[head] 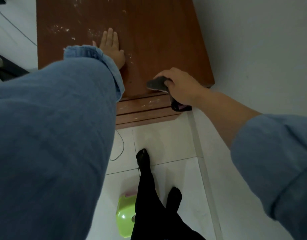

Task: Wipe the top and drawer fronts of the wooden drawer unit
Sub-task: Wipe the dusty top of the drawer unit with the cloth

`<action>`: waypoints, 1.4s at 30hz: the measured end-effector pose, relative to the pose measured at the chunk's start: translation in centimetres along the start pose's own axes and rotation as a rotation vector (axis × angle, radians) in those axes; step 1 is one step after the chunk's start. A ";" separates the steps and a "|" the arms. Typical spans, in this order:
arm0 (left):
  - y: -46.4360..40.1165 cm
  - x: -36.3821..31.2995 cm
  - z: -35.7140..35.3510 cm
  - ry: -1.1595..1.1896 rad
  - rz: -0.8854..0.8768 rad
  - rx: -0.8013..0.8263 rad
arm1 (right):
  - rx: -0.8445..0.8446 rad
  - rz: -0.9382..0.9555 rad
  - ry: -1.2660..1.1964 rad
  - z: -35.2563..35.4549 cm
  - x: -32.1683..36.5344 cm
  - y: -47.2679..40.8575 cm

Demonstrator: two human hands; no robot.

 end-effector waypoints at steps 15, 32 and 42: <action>-3.9 1.7 1.0 0.048 -0.109 -0.096 | -0.200 0.001 -0.148 6.8 4.3 -19.3; -11.2 6.3 1.1 0.111 -0.063 -0.227 | -0.425 -0.161 0.046 11.8 2.8 -44.7; -11.9 6.4 1.1 0.110 -0.068 -0.177 | -0.350 0.001 0.162 6.7 2.8 -37.4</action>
Point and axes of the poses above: each hand's wrist, its own y-axis away from the middle knuckle, its own z-axis out of the back of the hand, x = y × z, the point moved 5 cm from there along -y, towards the middle knuckle, and after that the axes turned 7 degrees about z, right-handed, at the moved point
